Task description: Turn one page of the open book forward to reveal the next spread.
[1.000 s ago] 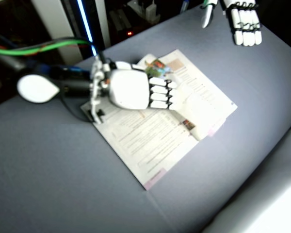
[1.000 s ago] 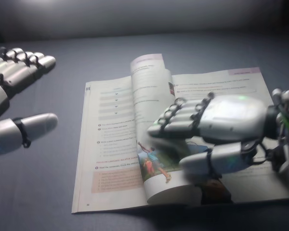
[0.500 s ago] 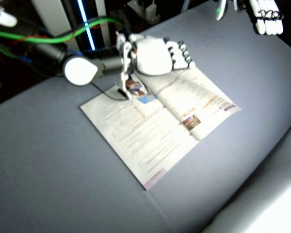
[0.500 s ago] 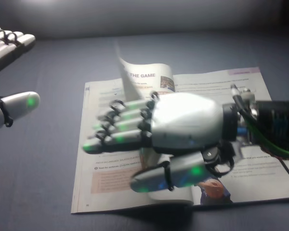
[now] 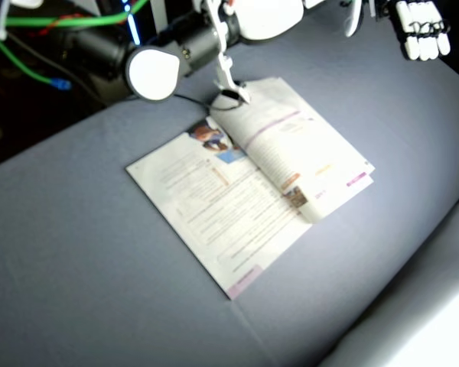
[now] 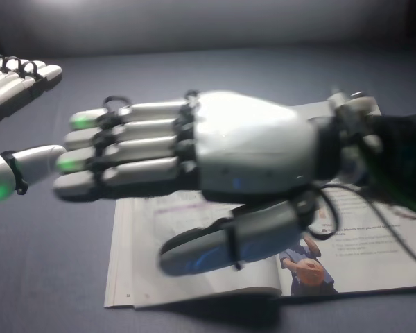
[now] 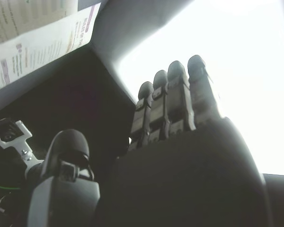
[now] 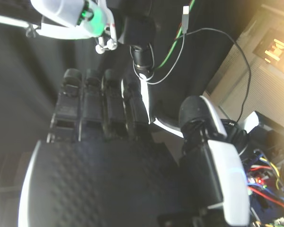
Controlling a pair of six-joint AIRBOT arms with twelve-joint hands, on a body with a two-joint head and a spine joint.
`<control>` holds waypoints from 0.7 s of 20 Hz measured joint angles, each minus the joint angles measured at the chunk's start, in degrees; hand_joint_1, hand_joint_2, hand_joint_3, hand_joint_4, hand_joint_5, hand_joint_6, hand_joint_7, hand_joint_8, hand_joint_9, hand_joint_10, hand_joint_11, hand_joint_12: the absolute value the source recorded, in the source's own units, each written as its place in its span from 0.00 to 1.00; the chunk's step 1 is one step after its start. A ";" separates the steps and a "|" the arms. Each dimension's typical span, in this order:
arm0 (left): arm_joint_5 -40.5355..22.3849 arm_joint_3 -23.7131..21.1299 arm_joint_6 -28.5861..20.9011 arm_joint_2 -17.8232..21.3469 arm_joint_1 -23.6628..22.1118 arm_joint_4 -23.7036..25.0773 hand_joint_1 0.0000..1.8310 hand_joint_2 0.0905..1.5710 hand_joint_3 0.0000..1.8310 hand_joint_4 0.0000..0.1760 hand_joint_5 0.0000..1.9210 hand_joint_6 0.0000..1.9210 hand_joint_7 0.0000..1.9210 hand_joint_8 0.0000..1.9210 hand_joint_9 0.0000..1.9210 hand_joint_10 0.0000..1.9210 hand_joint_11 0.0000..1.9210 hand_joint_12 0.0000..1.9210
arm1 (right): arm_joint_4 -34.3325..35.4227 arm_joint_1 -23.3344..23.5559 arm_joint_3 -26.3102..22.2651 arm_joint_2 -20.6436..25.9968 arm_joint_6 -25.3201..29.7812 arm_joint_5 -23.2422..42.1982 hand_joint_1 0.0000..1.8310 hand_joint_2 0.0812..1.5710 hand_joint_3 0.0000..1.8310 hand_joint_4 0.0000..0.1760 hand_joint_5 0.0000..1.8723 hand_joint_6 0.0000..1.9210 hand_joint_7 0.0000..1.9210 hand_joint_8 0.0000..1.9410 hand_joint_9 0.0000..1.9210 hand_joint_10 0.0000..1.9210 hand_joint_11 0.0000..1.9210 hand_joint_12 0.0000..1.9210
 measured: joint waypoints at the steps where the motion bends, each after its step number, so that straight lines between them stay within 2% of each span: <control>1: -0.09 0.00 -0.04 0.00 0.00 -0.31 0.00 0.79 0.00 0.00 0.05 0.00 0.05 0.00 0.07 0.01 0.08 0.06 | 1.90 -0.90 -0.22 1.44 -0.07 0.55 0.01 0.82 0.00 0.00 0.09 0.00 0.08 0.00 0.07 0.00 0.05 0.02; 2: -0.44 -0.07 -0.07 0.00 0.20 -0.57 0.00 0.79 0.00 0.00 0.05 0.00 0.05 0.00 0.07 0.01 0.08 0.06 | 4.11 -1.99 -0.22 2.45 0.02 0.83 0.05 0.79 0.00 0.00 0.11 0.00 0.11 0.00 0.09 0.00 0.07 0.02; 3: -0.92 -0.48 -0.28 0.00 0.44 -1.14 0.00 0.79 0.00 0.00 0.05 0.00 0.06 0.00 0.07 0.01 0.08 0.06 | 5.53 -3.34 -0.20 3.58 -0.04 0.44 0.01 0.79 0.00 0.00 0.09 0.00 0.11 0.00 0.11 0.01 0.09 0.03; 5: -2.29 -1.09 -0.61 0.00 1.60 -1.20 0.00 0.79 0.00 0.00 0.06 0.00 0.07 0.00 0.07 0.00 0.05 0.05 | 7.67 -6.08 -0.20 5.05 -0.07 -0.31 0.00 0.84 0.01 0.00 0.08 0.00 0.10 0.00 0.09 0.00 0.06 0.02; 6: -2.71 -1.11 -0.76 -0.13 1.79 -1.29 0.00 0.81 0.01 0.00 0.07 0.01 0.07 0.00 0.07 0.00 0.05 0.05 | 8.96 -6.99 -0.22 5.33 -0.04 -0.44 0.00 0.88 0.01 0.00 0.15 0.01 0.14 0.01 0.11 0.00 0.07 0.02; 8: -4.44 -1.55 -1.01 -0.37 2.19 -2.05 0.00 0.80 0.00 0.00 0.07 0.01 0.07 0.00 0.07 0.00 0.06 0.05 | 13.00 -9.99 -0.63 7.43 -0.17 0.00 0.00 0.90 0.01 0.00 0.17 0.01 0.15 0.01 0.12 0.00 0.07 0.02; 11: -7.93 -2.60 -1.03 -0.98 3.06 -4.20 0.00 0.81 0.00 0.00 0.05 0.00 0.05 0.00 0.05 0.00 0.03 0.04 | 22.16 -14.27 -1.68 12.66 -4.33 -1.14 0.00 0.90 0.00 0.00 0.12 0.00 0.09 0.00 0.06 0.00 0.04 0.01; 12: -9.03 -2.86 -1.09 -1.11 3.17 -3.87 0.00 0.82 0.01 0.00 0.05 0.00 0.05 0.00 0.04 0.00 0.02 0.04 | 25.38 -15.39 -2.32 14.45 -5.97 -0.83 0.00 0.90 0.01 0.00 0.11 0.00 0.09 0.00 0.07 0.00 0.07 0.02; 14: -12.48 -3.43 -2.56 -1.77 3.85 -3.06 0.00 0.81 0.00 0.00 0.05 0.00 0.05 0.00 0.03 0.00 0.02 0.04 | 31.98 -18.64 -2.82 16.70 -8.13 2.10 0.00 0.92 0.01 0.00 0.10 0.00 0.06 0.00 0.05 0.00 0.06 0.02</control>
